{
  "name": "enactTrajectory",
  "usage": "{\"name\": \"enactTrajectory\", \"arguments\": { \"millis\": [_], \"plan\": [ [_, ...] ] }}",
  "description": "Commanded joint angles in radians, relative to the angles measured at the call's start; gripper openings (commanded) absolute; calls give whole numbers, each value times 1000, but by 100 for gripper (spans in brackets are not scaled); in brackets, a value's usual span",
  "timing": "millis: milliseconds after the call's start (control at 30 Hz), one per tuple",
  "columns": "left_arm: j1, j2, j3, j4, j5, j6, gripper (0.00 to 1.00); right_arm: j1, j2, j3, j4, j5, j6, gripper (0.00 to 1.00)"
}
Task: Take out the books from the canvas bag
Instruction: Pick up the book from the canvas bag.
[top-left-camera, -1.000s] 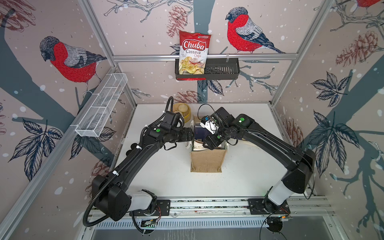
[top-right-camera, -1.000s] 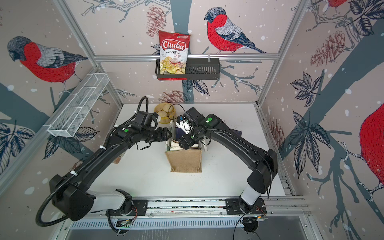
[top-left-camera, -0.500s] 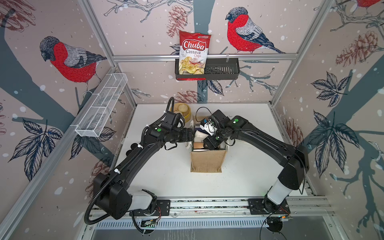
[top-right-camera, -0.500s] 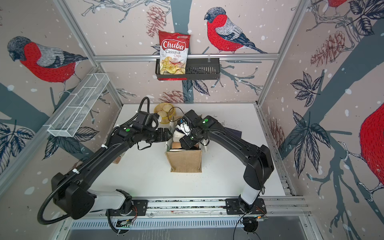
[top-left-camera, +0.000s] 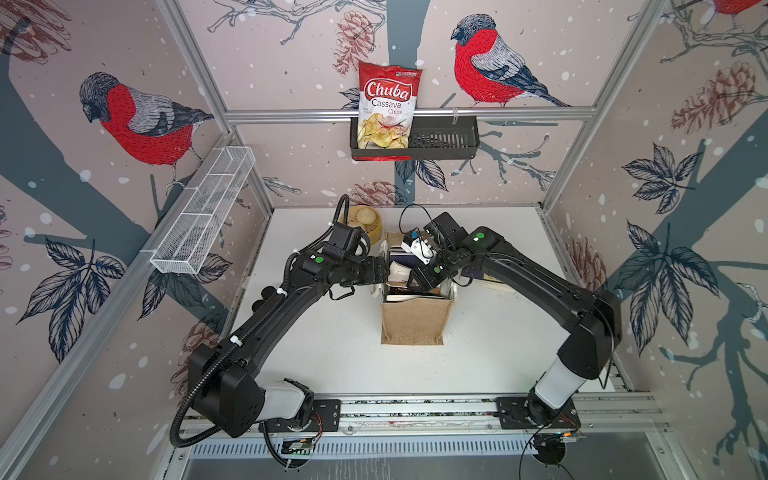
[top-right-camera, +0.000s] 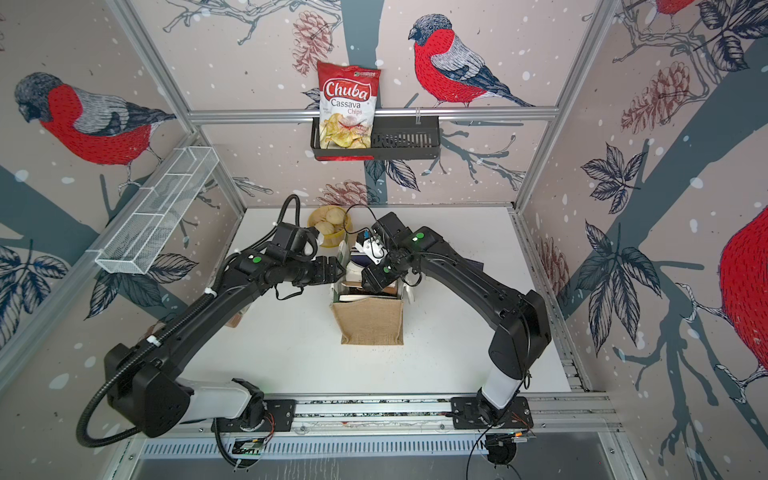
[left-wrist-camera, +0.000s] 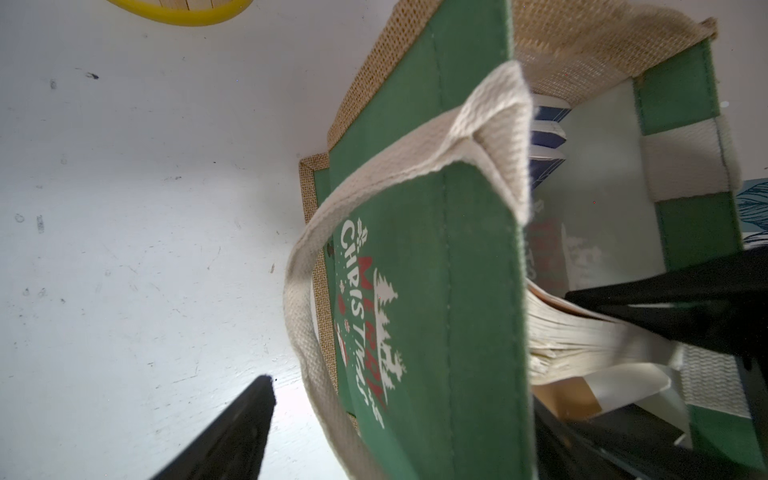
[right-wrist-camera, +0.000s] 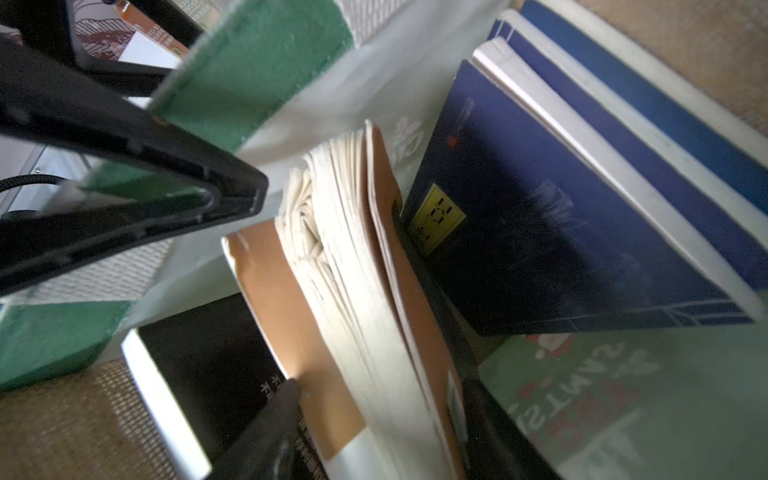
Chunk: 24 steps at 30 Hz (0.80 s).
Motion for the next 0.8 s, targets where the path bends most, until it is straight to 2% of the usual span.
{"name": "enactTrajectory", "arguments": {
  "millis": [0, 167, 267, 467, 633, 767],
  "plan": [
    [-1, -2, -3, 3, -3, 8, 84, -28, -9, -7, 21, -107, 3, 79],
    [0, -10, -8, 0, -3, 10, 84, -70, -16, -30, 54, -213, 10, 81],
    [-1, -15, -10, -1, -6, 15, 84, -71, -2, -22, 39, -208, -6, 81],
    [-1, -23, -14, -1, -6, 20, 84, -32, 26, 4, 11, -82, -25, 75],
    [0, -30, -16, -2, -7, 20, 84, 13, 37, 6, 28, 43, -7, 62],
    [-1, -39, -13, -4, -10, 20, 84, 40, 19, 0, 50, 108, 4, 56]
  ]
}}
